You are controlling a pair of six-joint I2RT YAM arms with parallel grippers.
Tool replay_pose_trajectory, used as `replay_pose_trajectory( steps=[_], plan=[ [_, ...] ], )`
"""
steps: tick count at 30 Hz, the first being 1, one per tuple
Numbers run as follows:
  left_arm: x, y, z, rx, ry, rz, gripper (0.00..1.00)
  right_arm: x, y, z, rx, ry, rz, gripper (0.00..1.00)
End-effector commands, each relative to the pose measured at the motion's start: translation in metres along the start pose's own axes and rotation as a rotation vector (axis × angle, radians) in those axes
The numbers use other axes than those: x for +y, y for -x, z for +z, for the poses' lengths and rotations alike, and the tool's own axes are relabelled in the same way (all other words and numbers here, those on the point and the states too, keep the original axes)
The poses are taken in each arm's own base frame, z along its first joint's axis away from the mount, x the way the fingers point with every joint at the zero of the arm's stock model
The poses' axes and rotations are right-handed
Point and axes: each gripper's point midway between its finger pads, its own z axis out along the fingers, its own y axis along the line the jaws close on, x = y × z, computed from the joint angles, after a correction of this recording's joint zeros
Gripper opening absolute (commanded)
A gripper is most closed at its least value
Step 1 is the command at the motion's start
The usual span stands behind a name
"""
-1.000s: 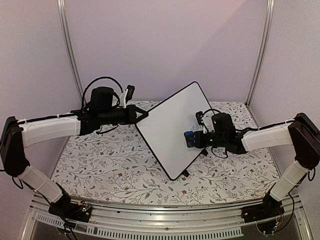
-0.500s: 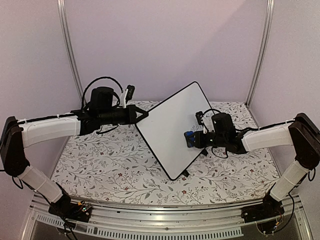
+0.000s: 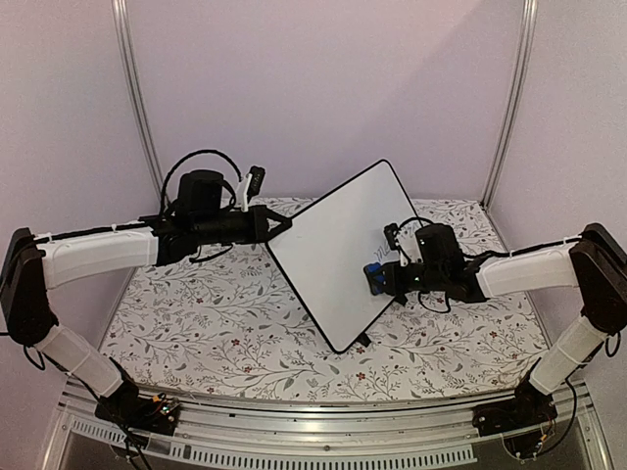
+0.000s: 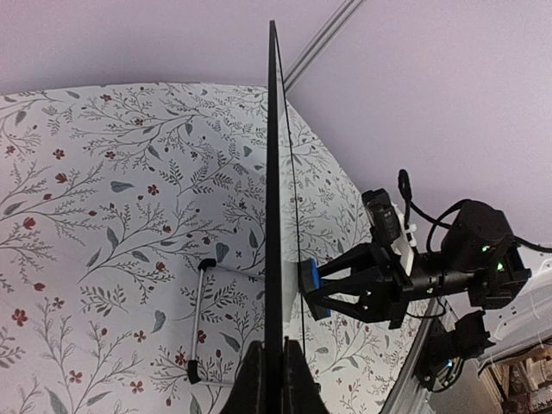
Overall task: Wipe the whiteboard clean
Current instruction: Erase the whiteboard at the center of the board.
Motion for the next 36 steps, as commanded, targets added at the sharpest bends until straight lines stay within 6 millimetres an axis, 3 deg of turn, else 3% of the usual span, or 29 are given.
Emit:
replay_pose_trajectory(
  steps=[1,7,11,14,22,26,31,36],
  plan=[
    [-0.037,-0.018,0.003,0.062,-0.132,0.102,0.00,-0.006,0.007,0.000,0.037,-0.040,-0.022,0.16],
    [-0.039,-0.019,0.003,0.064,-0.137,0.100,0.00,-0.011,0.049,-0.001,-0.009,-0.055,-0.054,0.16],
    [-0.038,-0.019,0.003,0.062,-0.131,0.101,0.00,-0.024,0.058,-0.006,-0.022,-0.075,-0.053,0.16],
    [-0.039,-0.019,0.003,0.063,-0.134,0.096,0.00,-0.035,0.046,-0.008,-0.003,-0.089,-0.037,0.16],
    [-0.038,-0.020,0.004,0.065,-0.129,0.093,0.00,-0.047,-0.015,-0.010,0.078,-0.081,0.040,0.16],
    [-0.037,-0.021,0.004,0.067,-0.128,0.093,0.00,-0.046,-0.021,-0.012,0.070,-0.068,0.063,0.16],
    [-0.036,-0.022,0.005,0.072,-0.127,0.092,0.00,-0.042,0.004,-0.009,0.027,-0.066,0.050,0.16],
    [-0.036,-0.022,0.006,0.072,-0.125,0.090,0.00,-0.036,0.054,-0.012,-0.053,-0.083,0.007,0.16]
  ],
)
